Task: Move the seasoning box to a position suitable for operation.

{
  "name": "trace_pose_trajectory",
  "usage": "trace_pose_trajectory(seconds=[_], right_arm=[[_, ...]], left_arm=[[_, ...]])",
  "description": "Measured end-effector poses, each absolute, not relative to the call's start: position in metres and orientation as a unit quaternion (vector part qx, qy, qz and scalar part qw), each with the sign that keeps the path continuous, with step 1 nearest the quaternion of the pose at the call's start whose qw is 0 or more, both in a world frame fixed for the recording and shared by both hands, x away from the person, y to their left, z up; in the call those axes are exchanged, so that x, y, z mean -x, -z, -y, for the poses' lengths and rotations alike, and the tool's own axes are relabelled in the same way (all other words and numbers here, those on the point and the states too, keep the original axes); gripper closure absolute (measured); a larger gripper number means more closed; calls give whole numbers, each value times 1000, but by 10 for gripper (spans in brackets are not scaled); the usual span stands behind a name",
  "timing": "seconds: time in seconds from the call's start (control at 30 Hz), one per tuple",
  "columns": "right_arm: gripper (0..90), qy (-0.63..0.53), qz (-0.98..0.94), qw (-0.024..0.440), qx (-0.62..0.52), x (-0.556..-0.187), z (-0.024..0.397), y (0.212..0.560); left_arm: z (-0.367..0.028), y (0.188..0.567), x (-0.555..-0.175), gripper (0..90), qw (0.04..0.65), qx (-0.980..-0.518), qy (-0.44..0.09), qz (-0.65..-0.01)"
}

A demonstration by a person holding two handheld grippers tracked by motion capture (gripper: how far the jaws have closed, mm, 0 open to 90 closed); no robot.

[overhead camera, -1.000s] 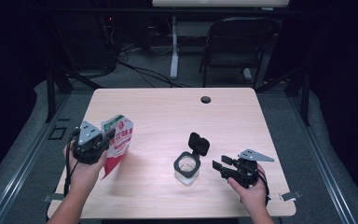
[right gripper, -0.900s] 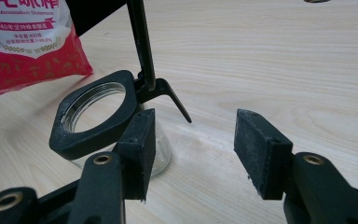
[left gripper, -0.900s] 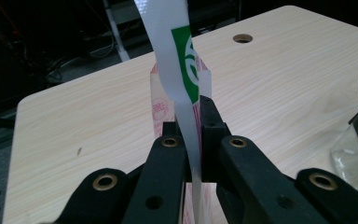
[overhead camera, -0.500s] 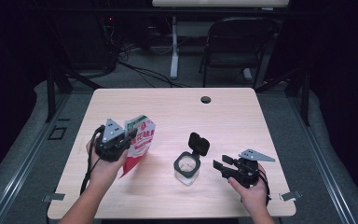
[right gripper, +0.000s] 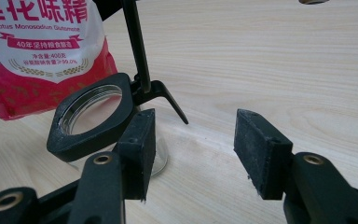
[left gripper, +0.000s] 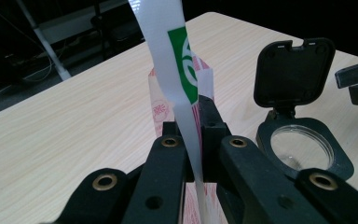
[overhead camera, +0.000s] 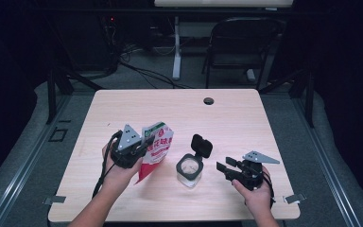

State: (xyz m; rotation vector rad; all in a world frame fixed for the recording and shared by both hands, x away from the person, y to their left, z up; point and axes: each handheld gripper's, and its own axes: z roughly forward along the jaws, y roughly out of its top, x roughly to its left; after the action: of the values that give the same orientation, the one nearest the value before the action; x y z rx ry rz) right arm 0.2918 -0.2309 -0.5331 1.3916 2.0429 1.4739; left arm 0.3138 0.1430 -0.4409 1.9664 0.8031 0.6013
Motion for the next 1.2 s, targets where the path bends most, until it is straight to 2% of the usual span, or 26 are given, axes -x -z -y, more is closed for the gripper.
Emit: trace_pose_trajectory(seconds=[0.3,0.67,0.8,1.03,1.2], right_arm=[[490,-506,-710,140,-469,-290,229,530],[570,-512,-725,176,-425,-283,223,511],[583,-523,-734,143,-409,-280,218,498],[569,-531,-744,160,-374,-278,202,479],[625,-530,-754,121,-369,-279,187,478]], left_arm=[[-164,454,-305,900,452,-791,-233,-339],[-184,480,-296,893,470,-775,-201,-371],[-183,486,-295,885,484,-770,-190,-370],[-172,493,-291,880,486,-779,-178,-354],[-168,496,-287,882,489,-783,-166,-347]])
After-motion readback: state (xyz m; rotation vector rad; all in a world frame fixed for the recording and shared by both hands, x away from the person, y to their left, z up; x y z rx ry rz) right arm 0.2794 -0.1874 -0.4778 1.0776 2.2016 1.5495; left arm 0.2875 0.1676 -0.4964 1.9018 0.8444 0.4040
